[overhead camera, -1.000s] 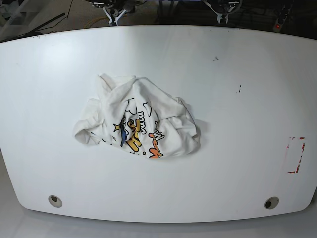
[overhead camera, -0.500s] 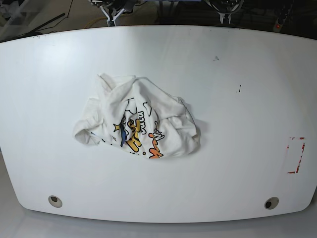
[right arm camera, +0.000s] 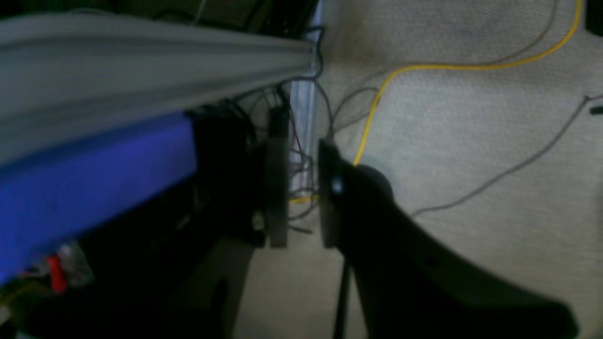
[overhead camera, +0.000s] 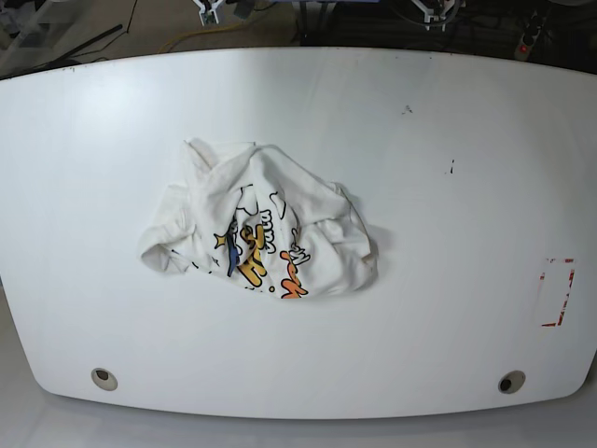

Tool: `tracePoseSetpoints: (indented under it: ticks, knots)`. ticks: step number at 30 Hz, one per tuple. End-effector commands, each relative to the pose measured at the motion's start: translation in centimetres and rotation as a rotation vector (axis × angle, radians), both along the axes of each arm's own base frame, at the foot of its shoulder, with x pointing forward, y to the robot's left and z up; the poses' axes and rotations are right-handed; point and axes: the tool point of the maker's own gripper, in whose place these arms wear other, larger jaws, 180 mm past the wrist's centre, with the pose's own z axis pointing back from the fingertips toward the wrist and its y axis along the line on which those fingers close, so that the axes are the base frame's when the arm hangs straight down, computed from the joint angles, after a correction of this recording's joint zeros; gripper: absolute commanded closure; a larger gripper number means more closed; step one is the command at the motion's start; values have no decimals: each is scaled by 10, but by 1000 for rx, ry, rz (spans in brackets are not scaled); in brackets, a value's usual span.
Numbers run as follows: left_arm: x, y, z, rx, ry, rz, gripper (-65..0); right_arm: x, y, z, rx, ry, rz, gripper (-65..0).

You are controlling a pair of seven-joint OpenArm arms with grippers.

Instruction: Fold the T-shirt properly

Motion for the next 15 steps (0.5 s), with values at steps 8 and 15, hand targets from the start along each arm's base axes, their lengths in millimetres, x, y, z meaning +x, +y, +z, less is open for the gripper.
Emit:
tracePoseSetpoints:
  ticks: [8,15]
  knots:
    - [6,3,67,-3,-140,11,-428,9,0,61,20,-118,-2,-101]
    - [12,-1,122,-29,-231,33,-431,13,-9,110,36,-182,12,-101]
